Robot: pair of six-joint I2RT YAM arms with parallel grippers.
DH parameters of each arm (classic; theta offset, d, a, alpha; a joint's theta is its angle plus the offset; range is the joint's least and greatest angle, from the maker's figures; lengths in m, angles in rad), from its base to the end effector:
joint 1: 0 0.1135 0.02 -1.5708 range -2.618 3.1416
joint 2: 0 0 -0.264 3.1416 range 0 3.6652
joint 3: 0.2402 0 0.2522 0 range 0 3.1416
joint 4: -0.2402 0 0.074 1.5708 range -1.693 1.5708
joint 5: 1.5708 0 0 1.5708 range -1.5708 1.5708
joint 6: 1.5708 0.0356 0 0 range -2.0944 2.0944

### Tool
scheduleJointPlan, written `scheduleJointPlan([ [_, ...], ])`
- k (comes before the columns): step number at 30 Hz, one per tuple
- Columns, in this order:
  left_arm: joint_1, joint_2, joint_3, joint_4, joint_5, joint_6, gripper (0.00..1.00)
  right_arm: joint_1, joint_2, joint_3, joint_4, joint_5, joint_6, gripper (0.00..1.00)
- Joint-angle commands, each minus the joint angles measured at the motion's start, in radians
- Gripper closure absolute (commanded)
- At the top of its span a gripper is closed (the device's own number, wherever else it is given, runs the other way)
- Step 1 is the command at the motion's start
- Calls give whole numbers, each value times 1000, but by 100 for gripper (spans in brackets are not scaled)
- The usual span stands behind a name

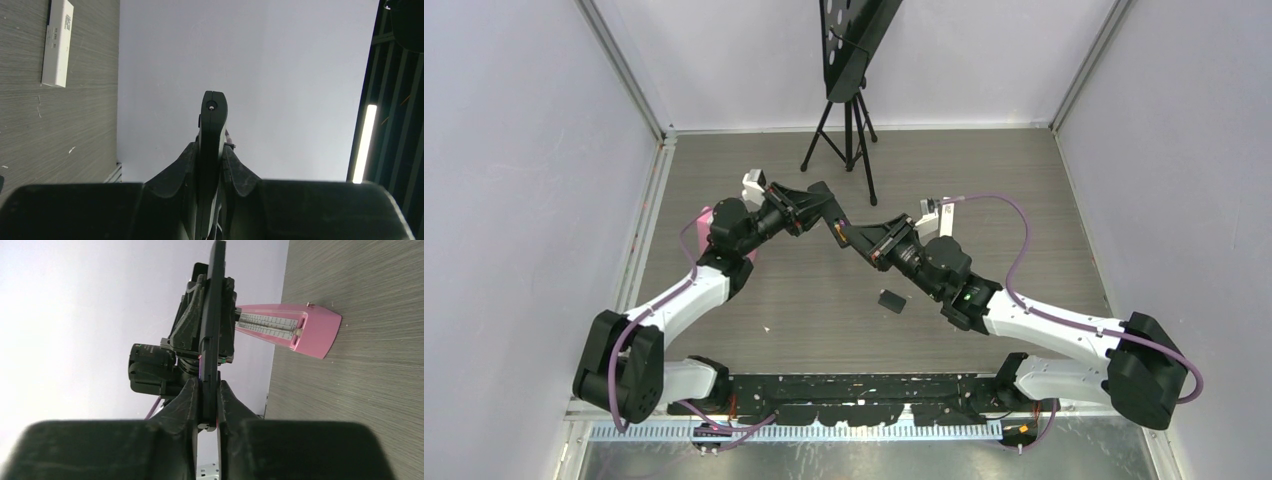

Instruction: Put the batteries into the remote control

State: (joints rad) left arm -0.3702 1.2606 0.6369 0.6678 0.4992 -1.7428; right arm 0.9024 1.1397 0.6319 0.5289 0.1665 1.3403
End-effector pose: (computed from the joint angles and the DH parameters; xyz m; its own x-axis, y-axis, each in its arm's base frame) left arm 0.2534 -0.1166 0.2752 -0.7593 -0.6332 0.1502 -0.0902 -0.1262 -0.9879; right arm 0.1670 0.2020 0.2890 -0.6505 0.7254 -0.2250 -0.1661 0.1532 0.9741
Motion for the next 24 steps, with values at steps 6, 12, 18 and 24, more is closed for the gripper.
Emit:
scheduleJointPlan([
  [6,-6,-52,11,69,42,7,100,-1,-1,-14,-1,32,-17,82],
  [12,-5,-55,8,16,39,112,100,-2,-68,-20,22,-1,-93,32],
  [18,-4,-24,5,43,80,177,100,-3,-132,-36,32,-22,-147,26],
  [24,-4,-15,10,68,107,220,100,-2,-135,6,-97,-85,-263,38],
])
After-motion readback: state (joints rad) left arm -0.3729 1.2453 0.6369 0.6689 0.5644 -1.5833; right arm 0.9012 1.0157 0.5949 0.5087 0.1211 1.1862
